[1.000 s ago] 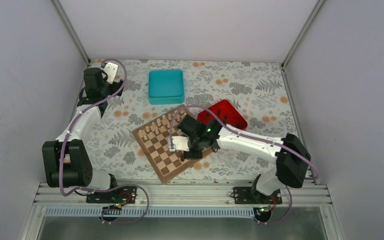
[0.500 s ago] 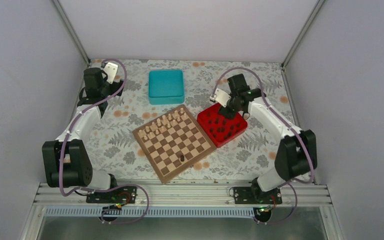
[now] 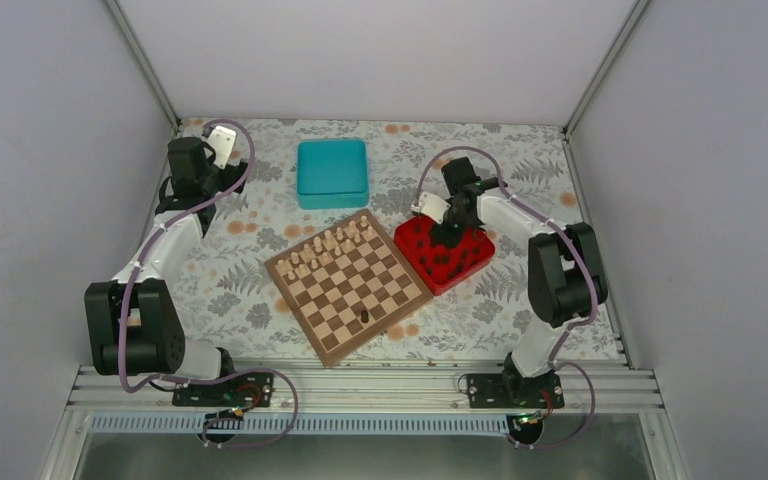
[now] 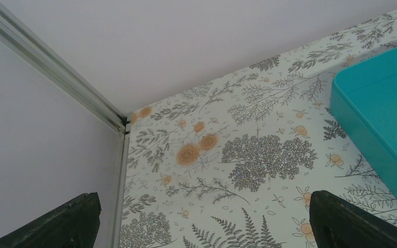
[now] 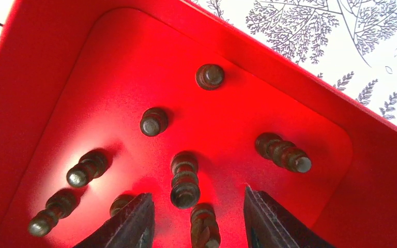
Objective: Set up the chess pieces on the board
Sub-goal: Pick up the chess piece from the storage box.
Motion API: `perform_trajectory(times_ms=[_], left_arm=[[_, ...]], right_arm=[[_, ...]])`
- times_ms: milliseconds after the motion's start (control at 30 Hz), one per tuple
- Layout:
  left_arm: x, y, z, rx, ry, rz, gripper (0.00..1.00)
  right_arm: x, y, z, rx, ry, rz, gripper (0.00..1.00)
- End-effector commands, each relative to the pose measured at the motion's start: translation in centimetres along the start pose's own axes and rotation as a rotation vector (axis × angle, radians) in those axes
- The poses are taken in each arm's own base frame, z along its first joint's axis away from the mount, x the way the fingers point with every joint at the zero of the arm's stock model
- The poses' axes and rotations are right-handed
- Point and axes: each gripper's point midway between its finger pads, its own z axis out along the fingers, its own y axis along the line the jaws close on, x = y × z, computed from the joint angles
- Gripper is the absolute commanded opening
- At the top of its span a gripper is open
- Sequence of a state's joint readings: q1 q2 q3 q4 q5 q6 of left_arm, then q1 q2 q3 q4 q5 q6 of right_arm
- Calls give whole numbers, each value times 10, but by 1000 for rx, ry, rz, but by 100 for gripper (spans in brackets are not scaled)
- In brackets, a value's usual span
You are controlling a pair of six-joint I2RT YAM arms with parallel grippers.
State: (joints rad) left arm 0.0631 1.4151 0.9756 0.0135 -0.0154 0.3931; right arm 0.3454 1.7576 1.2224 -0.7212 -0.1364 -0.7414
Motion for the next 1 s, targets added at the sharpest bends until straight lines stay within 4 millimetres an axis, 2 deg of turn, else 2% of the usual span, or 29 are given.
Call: perform_trajectory(times_ms=[0,233,400,567,667,833,867,900,967], left_arm=[[-6,4,-5,-18,-26,11,100],[-4,4,-4,-19,-24,12,100],[-3,2,-4,-12,-22,16,100],[-4,0,-5,1,-25,20,100],[-5,-1,-5,6,-25,20,100],[-8,1,-6,1,-33,16,100],[-9,2,-6,1,-35,14,100],[-10,2,-6,1,-35,13,100],[-10,2,-6,1,-36,13,100]], right_arm=[[-7,-6,7,1,-19,-16,45],[-11,-5,14,-22,-31,-15,41],[-10,-4,19,-33,-23,-4,31],[-11,-2,11,-38,-31,-3,14],[-16,-2,-6,-25,-54,-5,7],[-30,0,-45,21,-89,-20,4],[-32,4,-48,20,-84,-28,4],[-39,8,-64,39,-107,-44,4],[-47,23,-77,39,-116,-77,4]])
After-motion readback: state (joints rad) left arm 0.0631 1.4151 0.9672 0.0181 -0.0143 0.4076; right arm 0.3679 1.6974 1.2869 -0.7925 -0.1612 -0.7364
